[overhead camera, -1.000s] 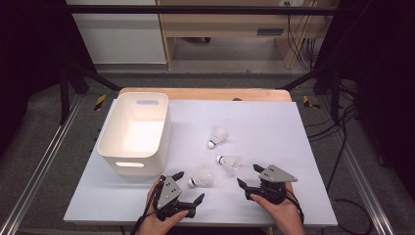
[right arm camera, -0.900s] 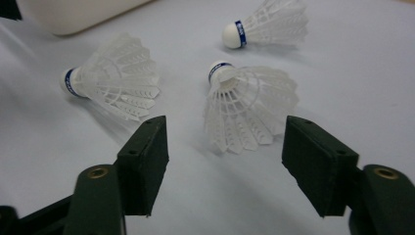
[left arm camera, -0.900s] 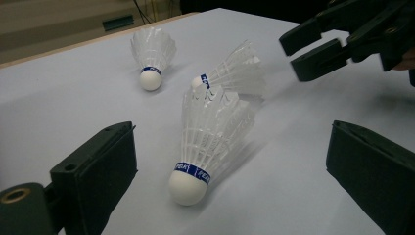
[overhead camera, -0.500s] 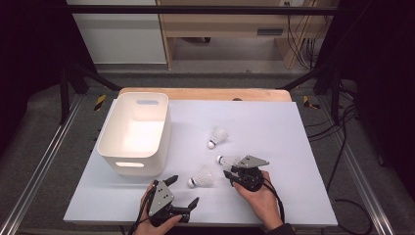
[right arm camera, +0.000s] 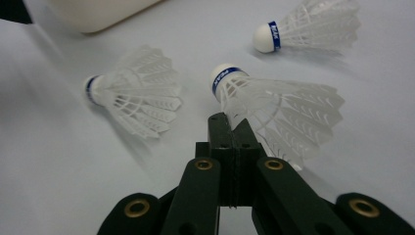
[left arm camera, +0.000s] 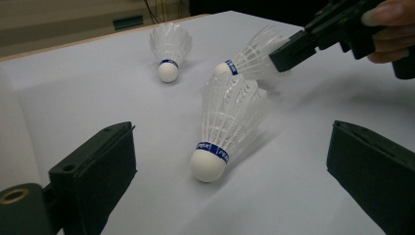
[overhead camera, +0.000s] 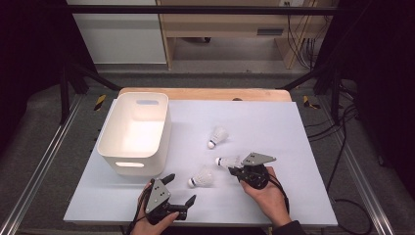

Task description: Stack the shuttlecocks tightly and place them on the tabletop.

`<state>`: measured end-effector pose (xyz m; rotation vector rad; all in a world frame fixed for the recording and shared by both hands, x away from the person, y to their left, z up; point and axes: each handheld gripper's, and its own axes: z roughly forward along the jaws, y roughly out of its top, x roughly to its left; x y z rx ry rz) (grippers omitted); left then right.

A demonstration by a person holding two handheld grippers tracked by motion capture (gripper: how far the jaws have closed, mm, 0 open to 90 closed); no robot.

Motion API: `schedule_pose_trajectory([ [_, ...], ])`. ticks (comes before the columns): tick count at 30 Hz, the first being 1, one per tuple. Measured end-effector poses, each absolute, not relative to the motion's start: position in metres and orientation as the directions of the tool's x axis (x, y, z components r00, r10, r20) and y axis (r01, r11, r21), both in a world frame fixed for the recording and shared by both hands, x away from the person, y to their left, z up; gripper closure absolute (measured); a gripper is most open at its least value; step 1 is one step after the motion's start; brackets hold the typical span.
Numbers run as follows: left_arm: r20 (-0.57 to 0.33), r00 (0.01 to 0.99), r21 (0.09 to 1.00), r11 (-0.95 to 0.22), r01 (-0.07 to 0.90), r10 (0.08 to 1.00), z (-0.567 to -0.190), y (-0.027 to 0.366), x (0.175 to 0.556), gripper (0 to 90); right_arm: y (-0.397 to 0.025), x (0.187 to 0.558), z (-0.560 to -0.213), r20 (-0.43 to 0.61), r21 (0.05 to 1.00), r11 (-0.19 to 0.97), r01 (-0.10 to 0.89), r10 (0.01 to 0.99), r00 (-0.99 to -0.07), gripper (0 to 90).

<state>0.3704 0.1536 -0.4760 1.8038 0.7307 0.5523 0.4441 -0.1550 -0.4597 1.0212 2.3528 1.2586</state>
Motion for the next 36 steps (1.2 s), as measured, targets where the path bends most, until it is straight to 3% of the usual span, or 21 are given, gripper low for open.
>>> schedule_pose_trajectory([
  [8,0.021,0.703,0.941,-0.252,0.227,0.711,-0.477,0.154,0.371,4.4,-0.145,0.43,-0.455,0.08,0.81,0.437,0.391,0.578,-0.812,90.0],
  [22,0.011,0.696,0.945,-0.235,0.228,0.718,-0.474,0.16,0.372,4.9,-0.117,0.422,-0.465,0.091,0.782,0.525,0.336,0.438,-0.894,90.0],
  [36,0.016,0.704,0.941,-0.248,0.229,0.71,-0.475,0.157,0.372,5.0,-0.11,0.417,-0.475,0.058,0.781,0.551,0.294,0.404,-0.913,87.2],
])
